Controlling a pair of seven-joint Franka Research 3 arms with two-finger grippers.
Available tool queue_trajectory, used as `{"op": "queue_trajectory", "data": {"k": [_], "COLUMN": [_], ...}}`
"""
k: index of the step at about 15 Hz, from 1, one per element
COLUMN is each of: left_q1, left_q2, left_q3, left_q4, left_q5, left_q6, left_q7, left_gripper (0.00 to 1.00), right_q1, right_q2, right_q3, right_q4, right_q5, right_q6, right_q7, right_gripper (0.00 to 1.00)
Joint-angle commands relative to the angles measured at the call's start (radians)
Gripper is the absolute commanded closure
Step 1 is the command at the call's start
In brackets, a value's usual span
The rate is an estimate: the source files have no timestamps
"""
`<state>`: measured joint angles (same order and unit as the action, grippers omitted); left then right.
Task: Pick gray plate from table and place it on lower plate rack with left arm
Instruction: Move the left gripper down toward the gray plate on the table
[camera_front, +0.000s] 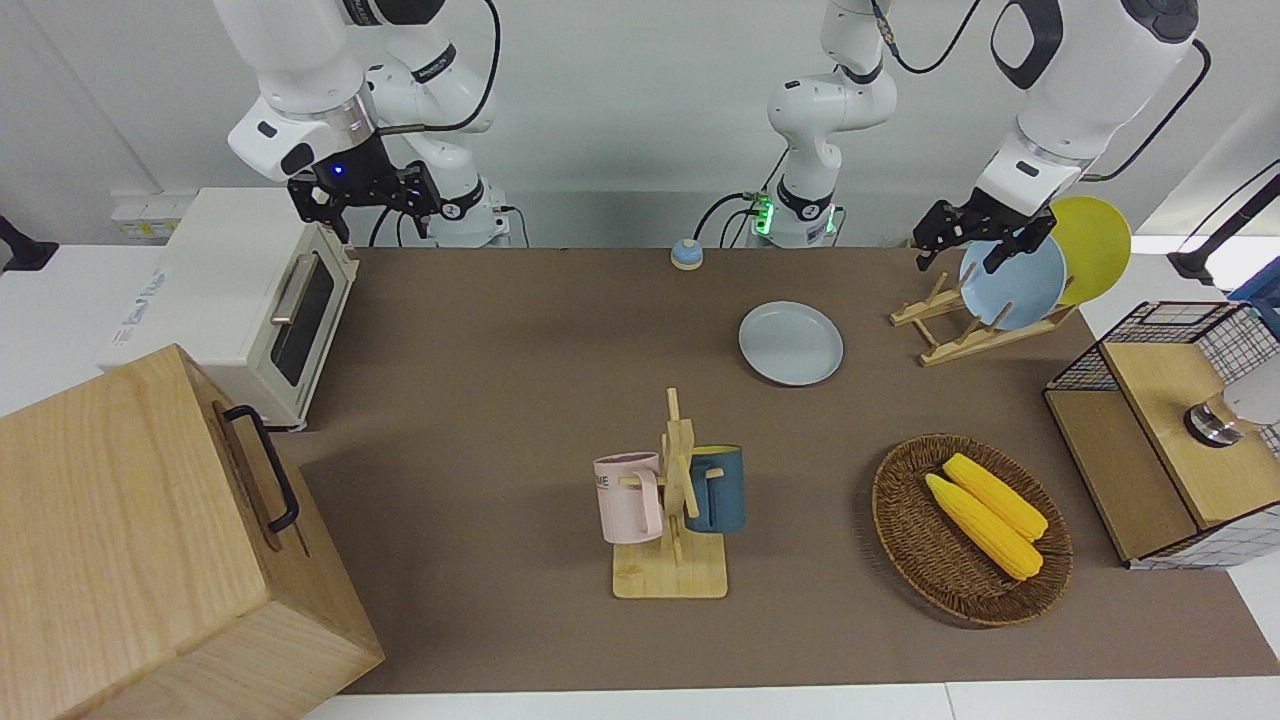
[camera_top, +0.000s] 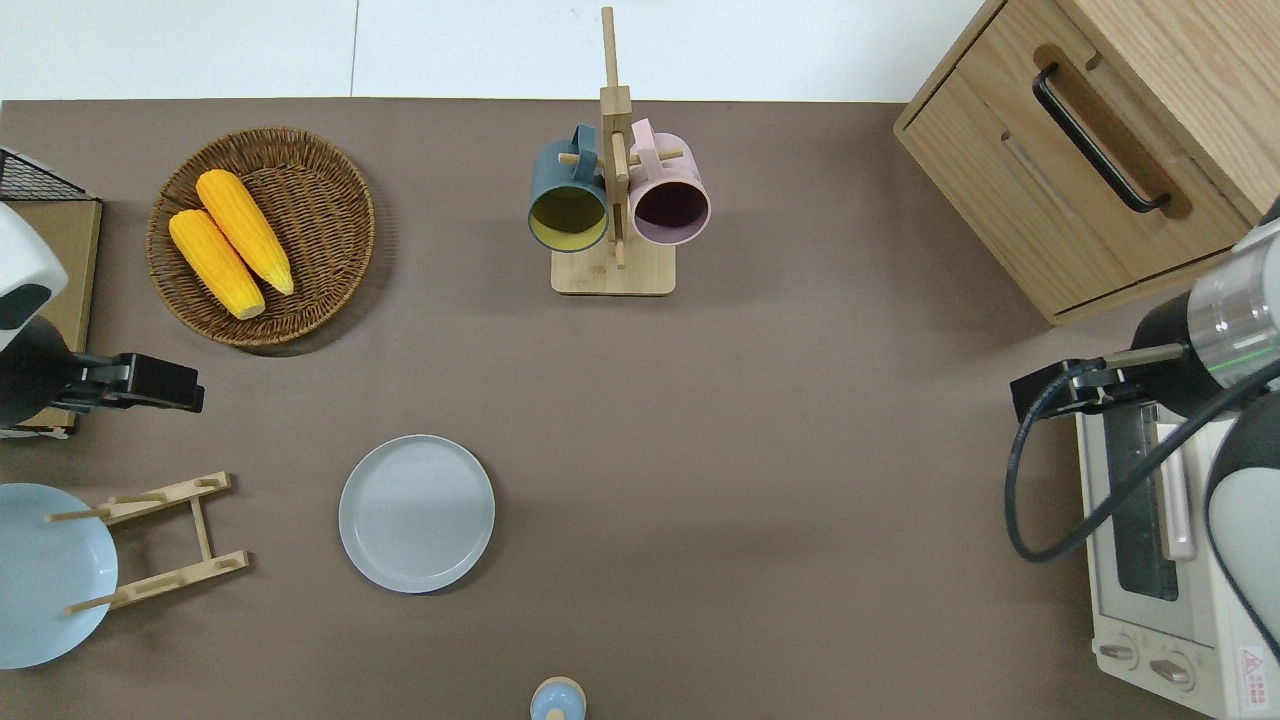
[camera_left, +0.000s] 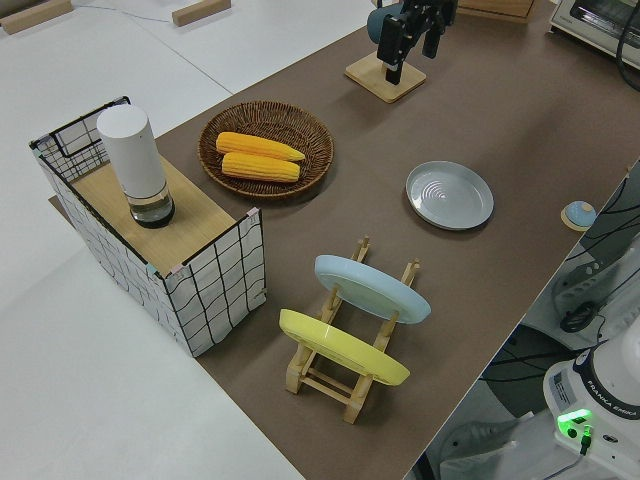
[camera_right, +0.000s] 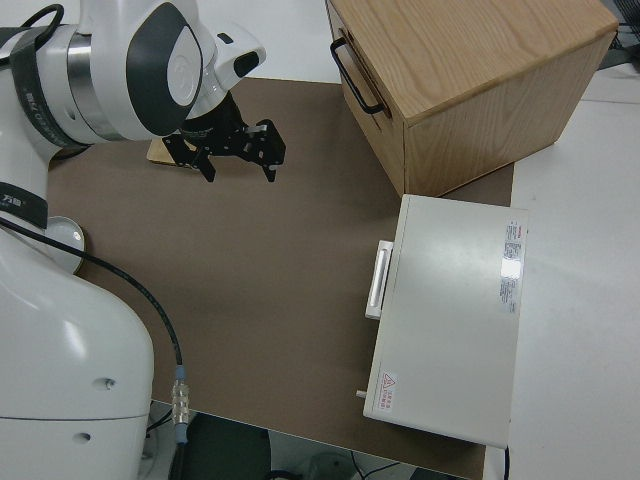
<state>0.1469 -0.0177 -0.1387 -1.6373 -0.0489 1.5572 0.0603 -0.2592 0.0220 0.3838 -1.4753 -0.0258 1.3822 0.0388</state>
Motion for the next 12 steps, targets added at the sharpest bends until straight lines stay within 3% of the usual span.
{"op": "queue_trajectory", "data": {"k": [1, 9, 12], "left_q1": [-0.01, -0.009, -0.01], "left_q2": [0.01, 0.01, -0.022], "left_q3": [-0.004, -0.004, -0.004], "left_q4": [0.021, 0.011, -0.041], "left_q5": [0.021, 0.021, 0.021], "left_q6": [-0.029, -0.071, -0.071], "left_q7": [-0.017, -0.027, -0.059], "left_gripper": [0.01, 0.01, 0.01], "right_q1": [-0.023, -0.023, -0.023], "right_q2": [-0.002, -0.002, -0.002], "right_q3": [0.021, 0.021, 0.02], "right_q4": [0.007, 0.007, 0.007], "right_q5": [-0.006, -0.006, -0.006], "right_q6": [-0.011, -0.011, -0.011], "right_q7": [0.012, 0.012, 0.012], "right_gripper": [0.017, 0.017, 0.017]}}
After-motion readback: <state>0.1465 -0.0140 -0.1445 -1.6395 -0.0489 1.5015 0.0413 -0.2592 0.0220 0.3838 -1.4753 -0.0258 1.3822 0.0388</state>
